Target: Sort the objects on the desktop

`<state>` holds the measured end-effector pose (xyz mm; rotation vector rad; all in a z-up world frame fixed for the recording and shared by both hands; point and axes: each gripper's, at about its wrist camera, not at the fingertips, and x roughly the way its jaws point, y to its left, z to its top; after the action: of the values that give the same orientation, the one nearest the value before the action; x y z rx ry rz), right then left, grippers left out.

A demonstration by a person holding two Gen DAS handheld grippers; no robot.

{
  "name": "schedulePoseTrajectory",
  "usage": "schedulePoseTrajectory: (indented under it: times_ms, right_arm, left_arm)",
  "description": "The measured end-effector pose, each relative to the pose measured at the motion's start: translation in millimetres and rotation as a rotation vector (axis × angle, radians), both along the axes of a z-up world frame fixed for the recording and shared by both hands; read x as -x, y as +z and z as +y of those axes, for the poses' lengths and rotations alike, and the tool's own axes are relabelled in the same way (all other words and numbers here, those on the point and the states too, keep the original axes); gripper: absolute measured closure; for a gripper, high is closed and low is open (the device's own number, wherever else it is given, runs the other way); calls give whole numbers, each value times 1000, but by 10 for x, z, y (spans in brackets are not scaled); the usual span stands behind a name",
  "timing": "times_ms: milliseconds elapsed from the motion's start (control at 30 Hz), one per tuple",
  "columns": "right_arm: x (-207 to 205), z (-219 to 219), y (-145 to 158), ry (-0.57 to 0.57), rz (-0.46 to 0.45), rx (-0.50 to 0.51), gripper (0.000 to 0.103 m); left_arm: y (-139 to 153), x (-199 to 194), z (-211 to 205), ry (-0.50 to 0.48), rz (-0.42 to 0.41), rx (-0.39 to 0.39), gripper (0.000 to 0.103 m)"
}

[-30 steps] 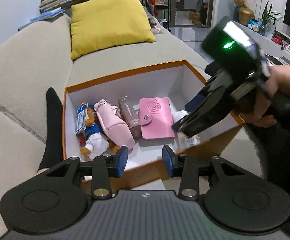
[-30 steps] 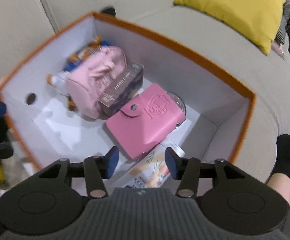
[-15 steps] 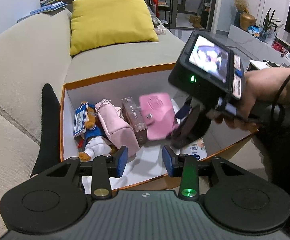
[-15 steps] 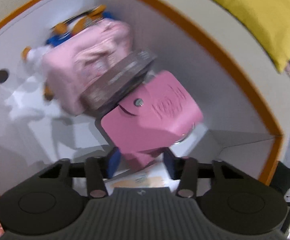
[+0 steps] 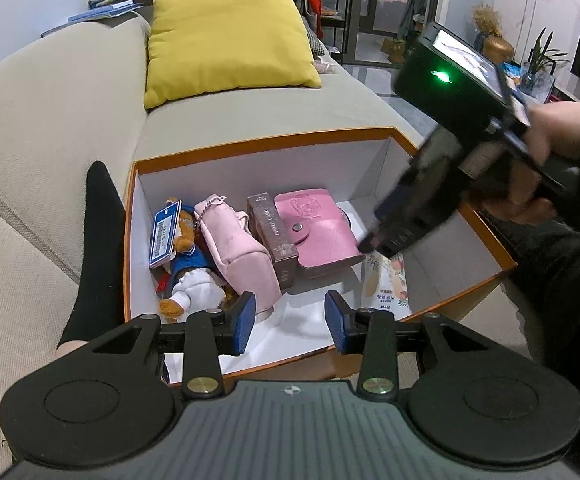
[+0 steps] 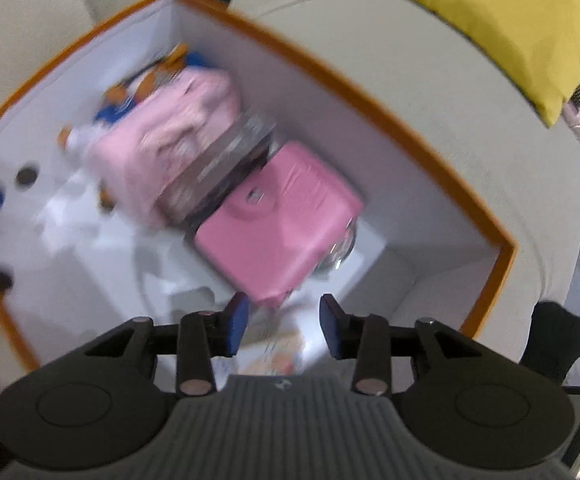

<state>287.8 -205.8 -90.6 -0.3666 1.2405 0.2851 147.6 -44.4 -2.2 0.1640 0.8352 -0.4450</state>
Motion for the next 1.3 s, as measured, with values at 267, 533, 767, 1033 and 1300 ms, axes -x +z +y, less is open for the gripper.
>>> schedulePoseTrajectory:
  times_ms: [267,533,767,1033,1300]
  right_arm:
    - [133,13,-315,-116,253,-49,71]
    - [115,114,-432,-122,163,131,73]
    - [8,-73,-437,-153,91,134,79]
    - [77,3,-388,-68,-11,304,87]
    - [472,23,-38,-19,-93,232,86]
  left_arm:
    - [40,55,6,-4,-12,13,58]
    - [52,91,51,4,-19,26,58]
    - [68,112,84,15,-28,37,58]
    - [87,142,129,39,-33,44,58]
    - [189,416,280,97,-61,74,58]
